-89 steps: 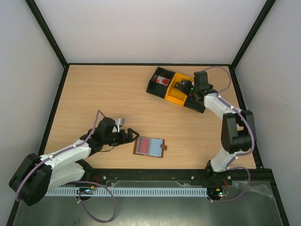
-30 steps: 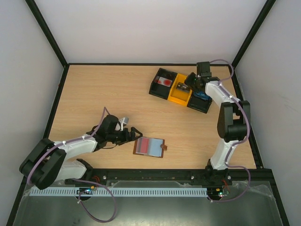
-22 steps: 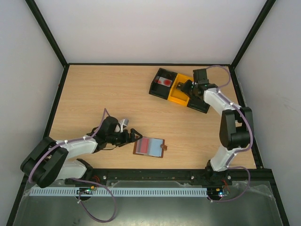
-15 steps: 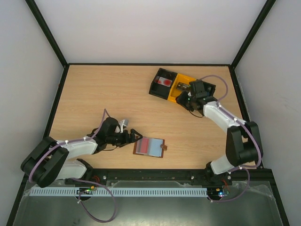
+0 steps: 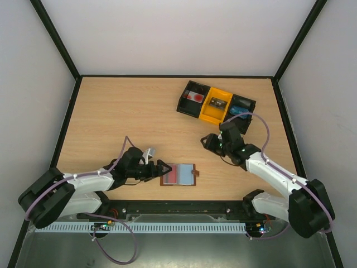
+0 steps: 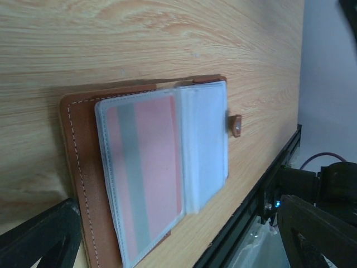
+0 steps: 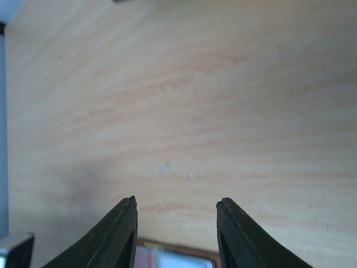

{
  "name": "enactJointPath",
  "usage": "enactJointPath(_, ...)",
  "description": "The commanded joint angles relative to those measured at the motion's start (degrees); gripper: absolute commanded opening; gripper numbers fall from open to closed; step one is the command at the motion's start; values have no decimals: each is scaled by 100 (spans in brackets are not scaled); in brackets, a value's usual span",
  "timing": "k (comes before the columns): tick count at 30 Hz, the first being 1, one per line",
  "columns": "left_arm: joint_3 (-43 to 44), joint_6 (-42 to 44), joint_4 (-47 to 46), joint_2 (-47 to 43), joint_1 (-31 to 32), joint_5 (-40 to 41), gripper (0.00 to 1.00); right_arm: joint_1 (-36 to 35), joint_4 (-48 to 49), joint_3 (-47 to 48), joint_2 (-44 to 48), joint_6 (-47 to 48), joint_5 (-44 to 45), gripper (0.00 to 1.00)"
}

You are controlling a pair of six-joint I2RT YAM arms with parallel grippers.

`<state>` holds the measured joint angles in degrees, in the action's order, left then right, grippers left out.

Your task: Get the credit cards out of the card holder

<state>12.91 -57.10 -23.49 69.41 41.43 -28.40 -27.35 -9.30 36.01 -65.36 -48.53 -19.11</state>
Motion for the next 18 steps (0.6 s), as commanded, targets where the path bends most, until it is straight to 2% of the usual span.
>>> enactJointPath(1, -61, -306, -9, -399, 164, 287, 96, -546, 340, -454, 338, -554, 377, 39)
enactJointPath(8, -71, -298, 407, -1011, 190, 594, 96, -1407, 775, -695, -41, -866, 735, 39)
enactJointPath(14, 79, 37, 1140, -1500, 186, 975, 97, -2079, 1132, -721, -527, -1077, 935, 39)
enactJointPath(18, 79, 68, 1241, -1641, 188, 981, 97, -2420, 1299, -707, -742, -1217, 1134, 38)
